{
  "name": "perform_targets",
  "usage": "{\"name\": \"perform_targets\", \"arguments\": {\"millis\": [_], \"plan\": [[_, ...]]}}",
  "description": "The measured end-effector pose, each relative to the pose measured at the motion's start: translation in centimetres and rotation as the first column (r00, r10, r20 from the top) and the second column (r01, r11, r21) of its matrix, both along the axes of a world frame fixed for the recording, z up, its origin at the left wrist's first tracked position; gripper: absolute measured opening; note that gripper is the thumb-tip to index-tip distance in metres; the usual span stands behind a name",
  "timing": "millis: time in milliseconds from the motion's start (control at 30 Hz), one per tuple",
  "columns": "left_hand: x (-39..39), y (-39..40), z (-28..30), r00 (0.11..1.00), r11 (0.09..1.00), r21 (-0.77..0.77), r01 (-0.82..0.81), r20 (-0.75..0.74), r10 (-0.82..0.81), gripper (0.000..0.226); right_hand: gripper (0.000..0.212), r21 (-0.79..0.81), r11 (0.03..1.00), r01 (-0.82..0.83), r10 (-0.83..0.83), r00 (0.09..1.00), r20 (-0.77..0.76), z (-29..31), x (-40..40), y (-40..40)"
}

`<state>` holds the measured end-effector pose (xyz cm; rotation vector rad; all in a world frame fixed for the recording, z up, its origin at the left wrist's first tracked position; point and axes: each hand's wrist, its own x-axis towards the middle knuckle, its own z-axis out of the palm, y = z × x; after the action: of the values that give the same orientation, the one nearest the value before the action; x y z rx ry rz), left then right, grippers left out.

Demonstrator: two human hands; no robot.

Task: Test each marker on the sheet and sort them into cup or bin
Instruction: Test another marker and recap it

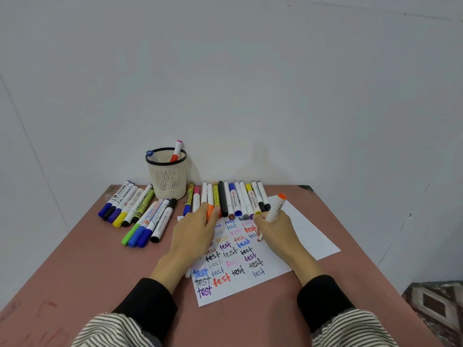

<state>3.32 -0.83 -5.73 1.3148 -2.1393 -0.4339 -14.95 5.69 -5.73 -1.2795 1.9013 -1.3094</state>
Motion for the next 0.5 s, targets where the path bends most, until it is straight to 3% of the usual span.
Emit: {"name": "perform_targets", "arguments": {"millis": [500], "plan": [[0.05,-0.32,-0.40,1.000,1.000,-0.008,0.016,-0.005,-0.016,0.038,0.029,0.014,0.999,0.031,-0.031,0.999,-0.018,0.05,-0.04,0.03]]}}
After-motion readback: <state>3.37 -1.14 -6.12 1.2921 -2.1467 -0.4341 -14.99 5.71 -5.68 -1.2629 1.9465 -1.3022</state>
